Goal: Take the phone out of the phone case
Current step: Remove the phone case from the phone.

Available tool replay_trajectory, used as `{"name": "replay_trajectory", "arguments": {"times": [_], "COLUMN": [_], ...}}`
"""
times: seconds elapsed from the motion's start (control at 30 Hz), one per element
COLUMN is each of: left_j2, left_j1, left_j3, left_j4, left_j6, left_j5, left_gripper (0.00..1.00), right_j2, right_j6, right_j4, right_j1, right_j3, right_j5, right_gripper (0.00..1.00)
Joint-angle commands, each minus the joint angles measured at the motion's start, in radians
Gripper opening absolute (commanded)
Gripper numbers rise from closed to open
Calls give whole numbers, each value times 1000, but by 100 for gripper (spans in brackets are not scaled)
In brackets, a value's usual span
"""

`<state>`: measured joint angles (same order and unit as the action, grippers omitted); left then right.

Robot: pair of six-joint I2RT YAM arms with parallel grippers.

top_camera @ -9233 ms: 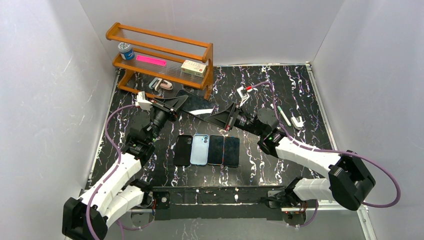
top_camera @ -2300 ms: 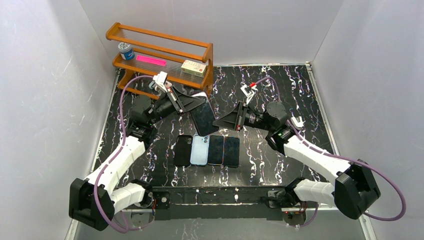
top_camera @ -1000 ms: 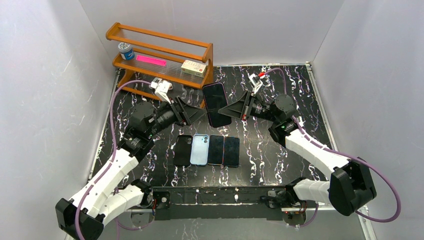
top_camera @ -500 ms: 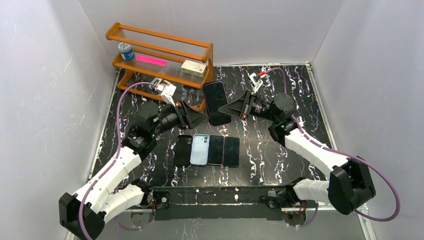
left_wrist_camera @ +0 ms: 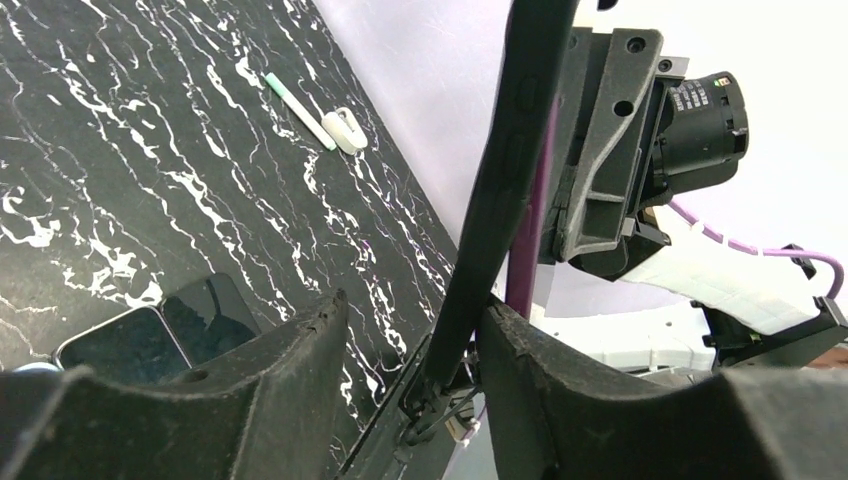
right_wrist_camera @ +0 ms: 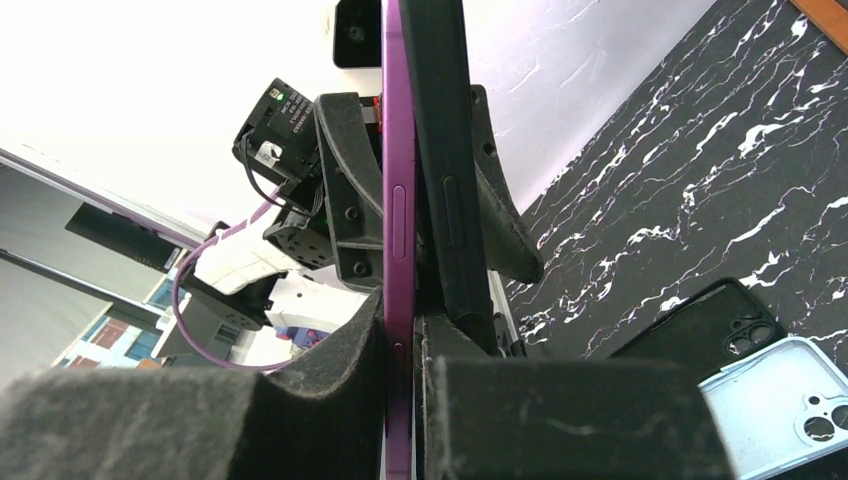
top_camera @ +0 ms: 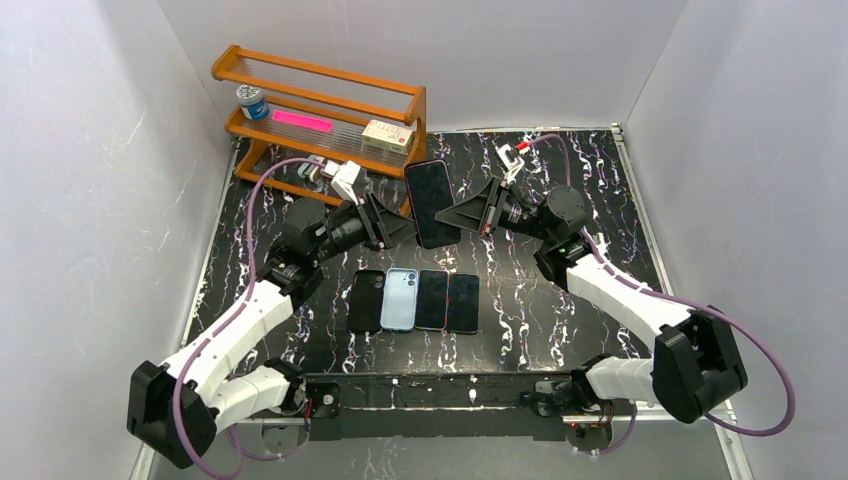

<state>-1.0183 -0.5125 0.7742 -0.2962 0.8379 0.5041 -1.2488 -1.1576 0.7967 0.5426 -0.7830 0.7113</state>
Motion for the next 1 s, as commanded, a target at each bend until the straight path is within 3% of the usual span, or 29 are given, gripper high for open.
{"name": "replay_trajectory", "arguments": {"times": [0.0, 0.13, 0.27, 0.47, 0.63, 0.8, 0.97], "left_j2": [-43, -82, -100, -108, -109, -96, -128], "left_j1": [-4, -4, -3, 26, 111, 206, 222], "left_j3": [18, 57, 122, 183, 203, 270, 353], "left_j4": [-138, -145, -40, 128, 258, 568, 867], "left_j6": [40, 30, -42, -135, -181, -395, -587], "left_j5": [30, 17, -46, -155, -154, -185, -331], "left_gripper": [42, 24, 0, 0, 0, 0, 0], "right_j2": [-1, -2, 15, 85, 169, 280, 318], "right_j6": [-31, -31, -23, 53, 140, 323, 441], "right_j4": [111, 95, 55, -121, -320, -655, -892], "right_j1": [2, 2, 1, 1, -1, -51, -141], "right_j3": [-58, -50, -33, 10, 59, 68, 74], "right_j5": [32, 53, 56, 55, 35, -78, -185], "right_gripper": [1, 1, 1, 1, 1, 1, 1]}}
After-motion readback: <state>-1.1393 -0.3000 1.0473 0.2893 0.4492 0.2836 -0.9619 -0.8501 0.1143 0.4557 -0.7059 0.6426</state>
